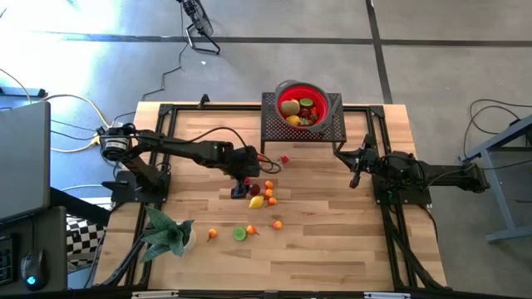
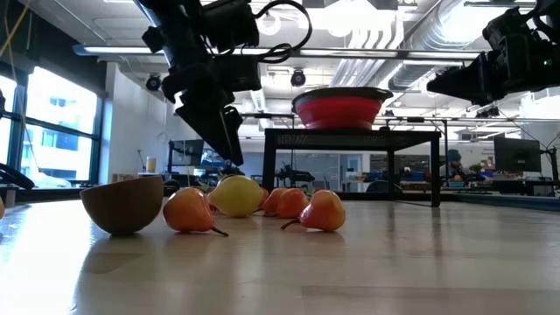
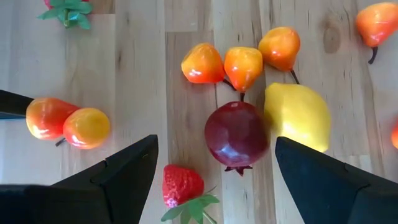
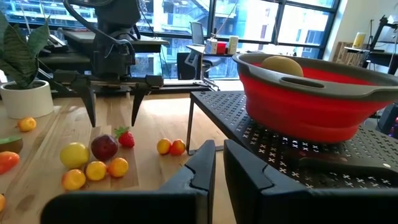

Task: Pick & Place Fruit
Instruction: Put the pomegranate into the strainer on the shelf

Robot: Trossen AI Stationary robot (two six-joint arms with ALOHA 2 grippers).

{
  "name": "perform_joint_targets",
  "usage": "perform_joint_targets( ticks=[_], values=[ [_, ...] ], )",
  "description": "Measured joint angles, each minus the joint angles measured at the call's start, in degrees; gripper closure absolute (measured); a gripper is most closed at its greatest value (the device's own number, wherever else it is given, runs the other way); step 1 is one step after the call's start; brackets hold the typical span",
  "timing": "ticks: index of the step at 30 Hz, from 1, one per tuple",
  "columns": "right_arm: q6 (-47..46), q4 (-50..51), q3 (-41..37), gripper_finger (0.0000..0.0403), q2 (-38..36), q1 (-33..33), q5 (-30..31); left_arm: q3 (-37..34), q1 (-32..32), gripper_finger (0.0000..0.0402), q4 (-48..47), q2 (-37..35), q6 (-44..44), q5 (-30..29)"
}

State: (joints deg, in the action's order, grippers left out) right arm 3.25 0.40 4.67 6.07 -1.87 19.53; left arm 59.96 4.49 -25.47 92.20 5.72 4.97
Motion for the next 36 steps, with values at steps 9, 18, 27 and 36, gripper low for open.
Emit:
perform_joint_targets(
  ticks=[9, 18, 27, 36],
  values=[
    [0.00, 0.34, 0.00, 0.0377, 0.00, -0.01, 0.02, -0.02, 0.00, 0.0082, 0.00, 0.00, 0.11, -0.07],
    [0.01, 0.31, 0.00, 0.0377, 0.00, -0.02, 0.02, -0.04, 0.00, 0.0082, 0.02, -0.01, 5.01, -0.20],
    [0.02, 0.29, 0.00, 0.0377, 0.00, -0.02, 0.02, -0.04, 0.00, 0.0082, 0.02, -0.02, 6.04, -1.09],
    [0.00, 0.31, 0.00, 0.0377, 0.00, -0.02, 0.01, -0.09, 0.00, 0.0082, 0.00, -0.04, 6.03, -1.11]
  ],
)
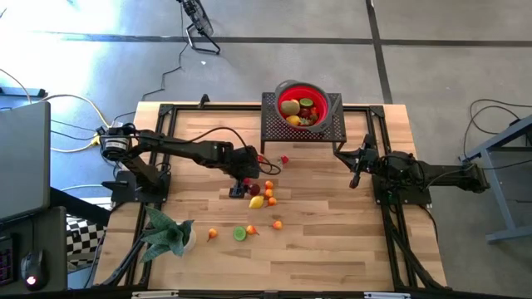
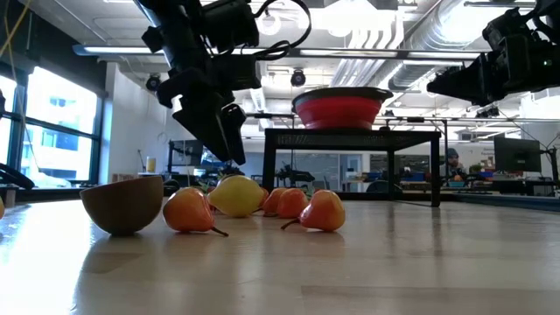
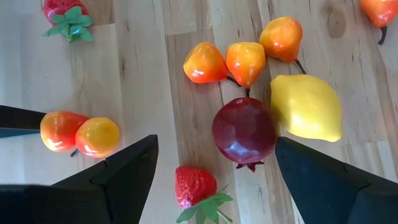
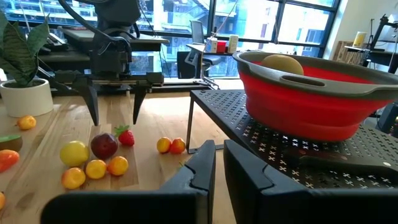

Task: Pick & Place Fruit
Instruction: Put the pomegranate into the strainer on the shelf

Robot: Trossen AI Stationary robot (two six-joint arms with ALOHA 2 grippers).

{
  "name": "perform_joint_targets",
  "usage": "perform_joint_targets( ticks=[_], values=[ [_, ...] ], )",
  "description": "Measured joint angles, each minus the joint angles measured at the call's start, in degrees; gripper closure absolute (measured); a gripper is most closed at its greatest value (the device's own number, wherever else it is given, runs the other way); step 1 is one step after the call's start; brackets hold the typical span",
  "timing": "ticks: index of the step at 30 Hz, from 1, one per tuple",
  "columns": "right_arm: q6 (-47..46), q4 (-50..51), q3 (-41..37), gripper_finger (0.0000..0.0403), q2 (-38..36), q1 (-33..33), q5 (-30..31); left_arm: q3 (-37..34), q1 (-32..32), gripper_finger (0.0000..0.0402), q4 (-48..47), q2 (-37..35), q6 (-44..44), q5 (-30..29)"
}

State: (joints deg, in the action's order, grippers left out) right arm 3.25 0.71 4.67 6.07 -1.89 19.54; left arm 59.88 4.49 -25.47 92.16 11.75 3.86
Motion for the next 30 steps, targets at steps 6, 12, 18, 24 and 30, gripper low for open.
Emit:
perform_joint_targets(
  ticks=[6, 12, 18, 24, 30],
  values=[
    [0.00, 0.00, 0.00, 0.0377, 0.00, 0.00, -0.06, 0.00, 0.00, 0.0082, -0.04, 0.00, -0.05, -0.01],
    [0.00, 0.00, 0.00, 0.0377, 0.00, 0.00, -0.16, 0.00, 0.00, 0.0082, -0.09, -0.02, -0.13, -0.09],
    [0.00, 0.00, 0.00, 0.0377, 0.00, 0.00, -0.16, 0.00, 0.00, 0.0082, -0.13, -0.02, -0.04, -0.11],
    [-0.02, 0.07, 0.00, 0.0377, 0.00, 0.00, -0.16, 0.00, -0.17, 0.0082, 0.65, 1.73, -0.73, -0.07],
    [-0.28, 1.26, 0.00, 0.0377, -0.01, 0.02, -0.20, 0.20, -0.96, 0.0082, 2.85, 4.32, -5.69, 0.17]
  ],
)
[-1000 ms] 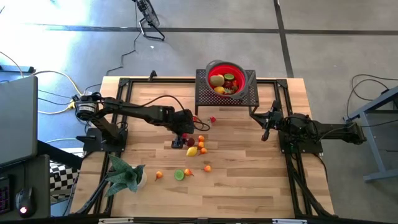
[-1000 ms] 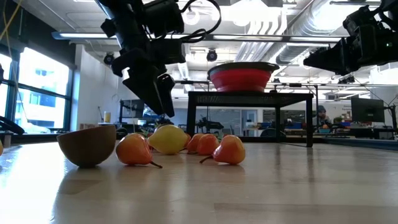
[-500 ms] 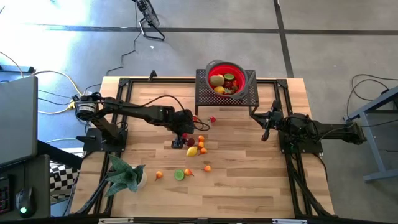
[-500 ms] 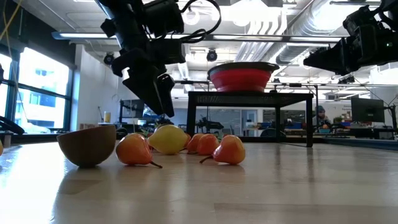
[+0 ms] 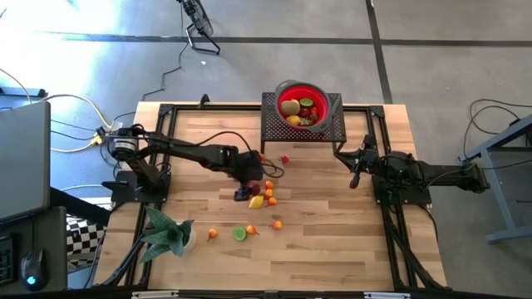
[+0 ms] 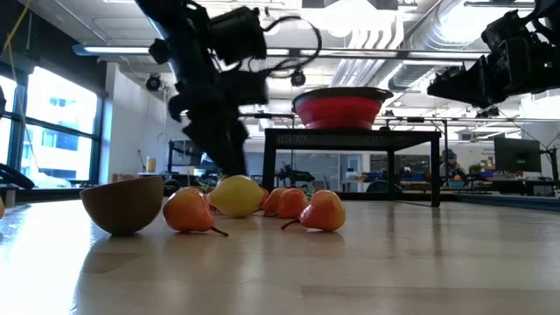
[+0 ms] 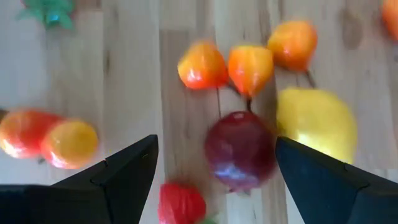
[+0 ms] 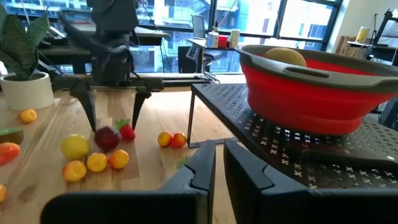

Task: Pick & Place Fruit
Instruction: Put the pomegranate into the strainer on the shelf

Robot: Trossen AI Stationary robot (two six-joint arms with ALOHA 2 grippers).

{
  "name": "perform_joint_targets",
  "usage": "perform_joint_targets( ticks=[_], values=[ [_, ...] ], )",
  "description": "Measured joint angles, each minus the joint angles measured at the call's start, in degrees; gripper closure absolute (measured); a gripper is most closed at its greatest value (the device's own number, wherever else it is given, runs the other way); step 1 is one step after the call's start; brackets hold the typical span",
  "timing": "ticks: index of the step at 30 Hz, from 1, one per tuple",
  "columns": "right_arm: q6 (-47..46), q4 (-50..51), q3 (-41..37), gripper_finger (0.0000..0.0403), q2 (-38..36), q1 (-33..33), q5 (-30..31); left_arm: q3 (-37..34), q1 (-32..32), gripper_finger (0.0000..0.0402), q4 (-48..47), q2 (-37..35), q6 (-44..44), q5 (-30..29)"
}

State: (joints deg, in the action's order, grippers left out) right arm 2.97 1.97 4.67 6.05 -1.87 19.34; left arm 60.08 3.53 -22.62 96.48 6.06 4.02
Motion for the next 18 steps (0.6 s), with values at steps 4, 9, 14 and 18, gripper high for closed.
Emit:
perform_joint_targets(
  ticks=[4, 9, 14, 18],
  values=[
    [-0.09, 1.03, -0.02, 0.0377, 0.22, -0.01, 0.07, 0.01, -0.29, 0.0082, 0.03, 0.92, -0.32, 0.00],
    [-0.14, 0.93, 0.02, 0.0377, 0.60, 0.00, 0.13, -0.14, -0.29, 0.0082, 0.17, 0.91, -0.35, 0.98],
    [-0.11, 0.85, 0.02, 0.0377, 0.65, -0.02, 0.19, -0.14, -0.18, 0.0082, -0.27, 0.90, -0.35, 0.95],
    [0.02, 0.88, 0.02, 0.0377, 0.65, 0.00, 0.19, -0.14, -0.18, 0.0082, -1.08, 0.90, -0.37, 0.95]
  ],
)
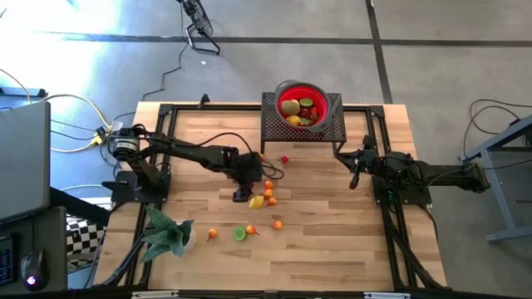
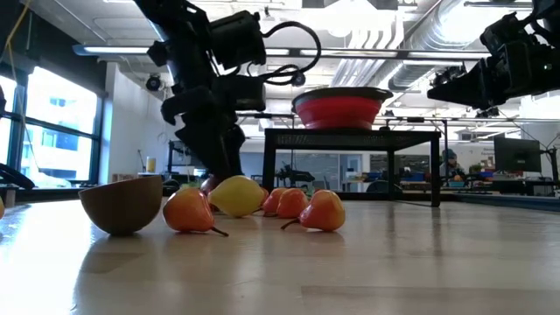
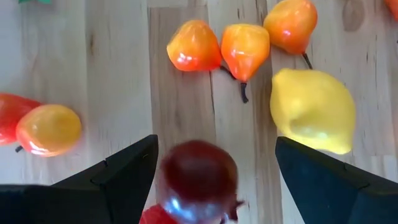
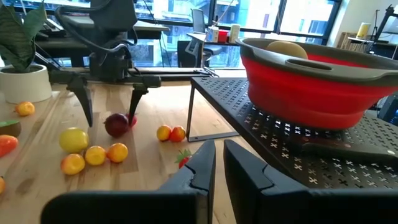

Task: Pick & Place Fruit
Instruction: Put the pomegranate into the strainer on the shelf

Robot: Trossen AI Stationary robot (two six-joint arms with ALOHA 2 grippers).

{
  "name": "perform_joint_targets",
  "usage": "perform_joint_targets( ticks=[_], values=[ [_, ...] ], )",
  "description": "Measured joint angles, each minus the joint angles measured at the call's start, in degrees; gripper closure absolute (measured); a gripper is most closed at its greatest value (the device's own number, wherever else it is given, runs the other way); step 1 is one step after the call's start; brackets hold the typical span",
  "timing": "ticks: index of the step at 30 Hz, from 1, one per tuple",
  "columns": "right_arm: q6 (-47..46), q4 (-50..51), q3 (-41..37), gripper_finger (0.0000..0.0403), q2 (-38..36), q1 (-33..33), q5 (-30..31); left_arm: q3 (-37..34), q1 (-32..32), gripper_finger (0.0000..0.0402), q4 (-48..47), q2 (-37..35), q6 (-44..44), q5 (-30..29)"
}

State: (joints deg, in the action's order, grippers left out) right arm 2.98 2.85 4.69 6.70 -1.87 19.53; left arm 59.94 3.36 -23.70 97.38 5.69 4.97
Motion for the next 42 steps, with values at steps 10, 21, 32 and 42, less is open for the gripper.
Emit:
perform_joint_targets(
  ticks=[10, 21, 32, 42],
  values=[
    [0.04, 0.00, 0.00, 0.0377, 0.00, -0.02, 0.00, 0.00, 0.00, 0.0082, -4.75, 0.00, -0.08, -0.08],
    [0.04, -0.02, 0.00, 0.0377, 0.00, -0.02, 0.02, -0.08, 0.00, 0.0082, -5.47, 1.38, -0.35, -0.19],
    [0.04, 0.25, -0.04, 0.0377, 0.11, -0.02, 0.06, 0.02, 0.00, 0.0082, -3.96, 3.30, -1.01, -1.55],
    [0.07, 0.38, -0.02, 0.0377, 0.22, -0.02, 0.00, 0.02, 0.00, 0.0082, -5.44, 3.28, -1.49, -1.57]
  ],
)
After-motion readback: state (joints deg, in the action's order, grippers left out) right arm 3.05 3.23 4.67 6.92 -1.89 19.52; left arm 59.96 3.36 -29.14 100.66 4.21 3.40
